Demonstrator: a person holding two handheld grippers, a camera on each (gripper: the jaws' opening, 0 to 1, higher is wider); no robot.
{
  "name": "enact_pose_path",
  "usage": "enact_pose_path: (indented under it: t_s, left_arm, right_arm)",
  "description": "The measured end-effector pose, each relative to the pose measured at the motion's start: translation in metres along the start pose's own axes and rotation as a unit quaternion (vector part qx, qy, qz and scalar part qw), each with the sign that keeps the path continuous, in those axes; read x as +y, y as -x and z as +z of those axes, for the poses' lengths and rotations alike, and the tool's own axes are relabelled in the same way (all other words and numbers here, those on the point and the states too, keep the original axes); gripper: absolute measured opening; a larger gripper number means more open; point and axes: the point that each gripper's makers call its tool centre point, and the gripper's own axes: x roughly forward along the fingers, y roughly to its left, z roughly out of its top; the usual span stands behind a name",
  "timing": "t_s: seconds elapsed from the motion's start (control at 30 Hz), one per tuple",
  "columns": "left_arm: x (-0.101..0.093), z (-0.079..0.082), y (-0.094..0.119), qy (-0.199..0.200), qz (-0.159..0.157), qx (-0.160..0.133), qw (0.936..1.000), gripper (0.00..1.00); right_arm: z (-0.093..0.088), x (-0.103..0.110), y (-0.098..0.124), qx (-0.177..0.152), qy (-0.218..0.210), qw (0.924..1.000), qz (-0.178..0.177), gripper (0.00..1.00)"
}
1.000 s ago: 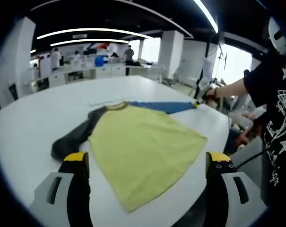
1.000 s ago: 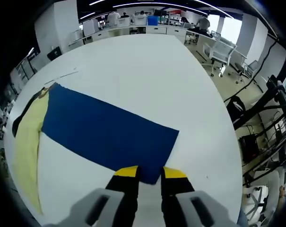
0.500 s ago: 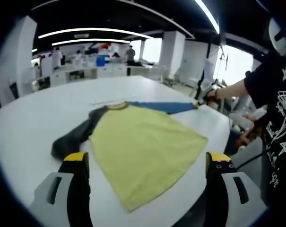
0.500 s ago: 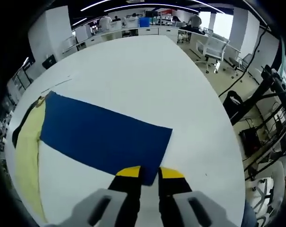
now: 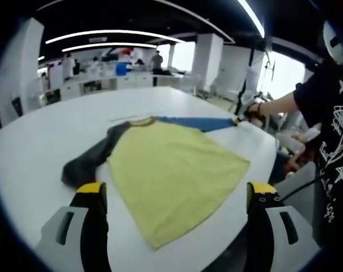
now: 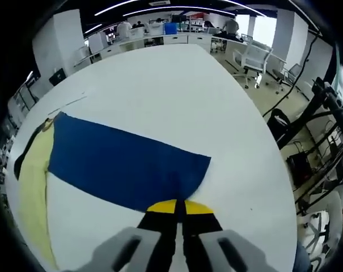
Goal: Fold the garment on the visible template until the final outline fits inside the template.
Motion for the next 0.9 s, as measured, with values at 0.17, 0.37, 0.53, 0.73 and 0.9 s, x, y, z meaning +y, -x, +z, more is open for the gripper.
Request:
enact_pose_path:
  t_s: [0.17, 0.37, 0.53, 0.73, 0.9]
  left_arm:
    - [0.001, 0.0, 0.001, 0.004, 0.002, 0.001, 1.0, 0.99]
    - [0.002, 0.002, 0.001, 0.001, 0.003, -0.002, 1.0, 0.99]
    - [0.001, 0.004, 0.001, 0.002, 0.001, -0.005, 1.0, 0.99]
    - [0.0, 0.004, 0.0, 0.002, -0.001, -0.007, 1.0, 0.99]
    - [-0.001, 0.003, 0.0, 0.001, -0.002, -0.006, 1.0, 0.99]
  right_arm:
    - [0.007, 0.008, -0.002, 0.002, -0.014, 0.9996, 0.024, 0.0]
    - [0.016, 0.028, 0.008, -0.006, -0.006, 0.9989, 0.046, 0.0]
    - [0.027, 0.035, 0.01, -0.007, 0.028, 0.9987, 0.043, 0.0]
    - [0.036, 0.058, 0.016, -0.013, 0.042, 0.9975, 0.055, 0.0]
    - [0.047, 0.071, 0.015, -0.021, 0.051, 0.9962, 0.067, 0.0]
